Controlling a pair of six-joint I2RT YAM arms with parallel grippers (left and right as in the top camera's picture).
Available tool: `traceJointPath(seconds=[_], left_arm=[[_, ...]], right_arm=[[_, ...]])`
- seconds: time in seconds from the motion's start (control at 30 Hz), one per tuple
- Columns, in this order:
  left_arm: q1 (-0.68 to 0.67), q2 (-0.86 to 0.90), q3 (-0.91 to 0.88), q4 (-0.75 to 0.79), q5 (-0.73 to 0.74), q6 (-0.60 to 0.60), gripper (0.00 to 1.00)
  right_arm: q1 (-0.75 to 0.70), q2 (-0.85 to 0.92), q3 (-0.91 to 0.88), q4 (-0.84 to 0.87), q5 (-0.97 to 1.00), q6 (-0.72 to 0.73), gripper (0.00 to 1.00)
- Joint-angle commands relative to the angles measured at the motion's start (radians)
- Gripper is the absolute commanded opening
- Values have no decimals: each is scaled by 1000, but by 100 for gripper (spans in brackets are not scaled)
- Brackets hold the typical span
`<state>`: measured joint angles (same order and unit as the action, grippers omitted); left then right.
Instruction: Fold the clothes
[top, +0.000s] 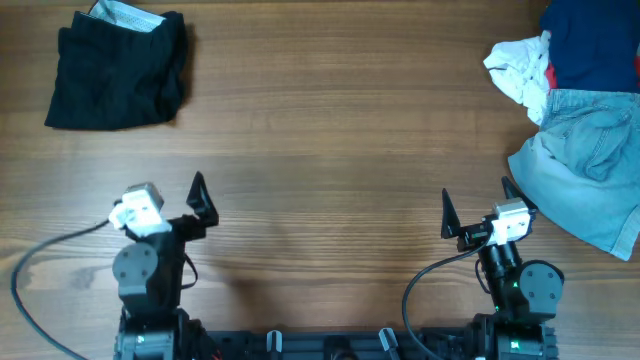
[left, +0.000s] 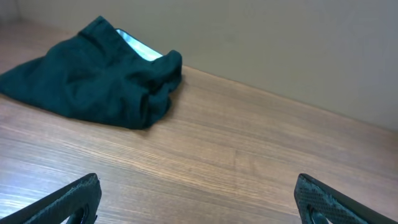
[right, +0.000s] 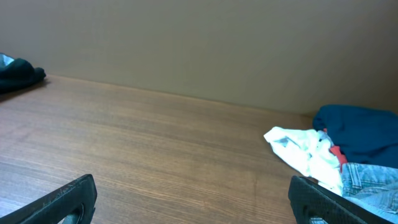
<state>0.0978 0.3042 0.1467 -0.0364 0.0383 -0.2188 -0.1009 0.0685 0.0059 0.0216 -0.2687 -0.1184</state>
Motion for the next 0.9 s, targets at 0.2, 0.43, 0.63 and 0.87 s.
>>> traceJointPath(seconds=[0.2, 0.43, 0.63, 0.87], left_arm=[[83, -264, -141, -23, 145, -25, 100], [83, -301, -141, -31, 57, -17, 100], [70, -301, -141, 5, 46, -17, 100], [71, -298, -141, -32, 47, -17, 100]], right_arm=[[3, 2, 0, 2, -13, -12, 100], [3, 2, 0, 2, -13, -12, 100], [3, 2, 0, 2, -13, -12, 100], [3, 2, 0, 2, -13, -12, 100]])
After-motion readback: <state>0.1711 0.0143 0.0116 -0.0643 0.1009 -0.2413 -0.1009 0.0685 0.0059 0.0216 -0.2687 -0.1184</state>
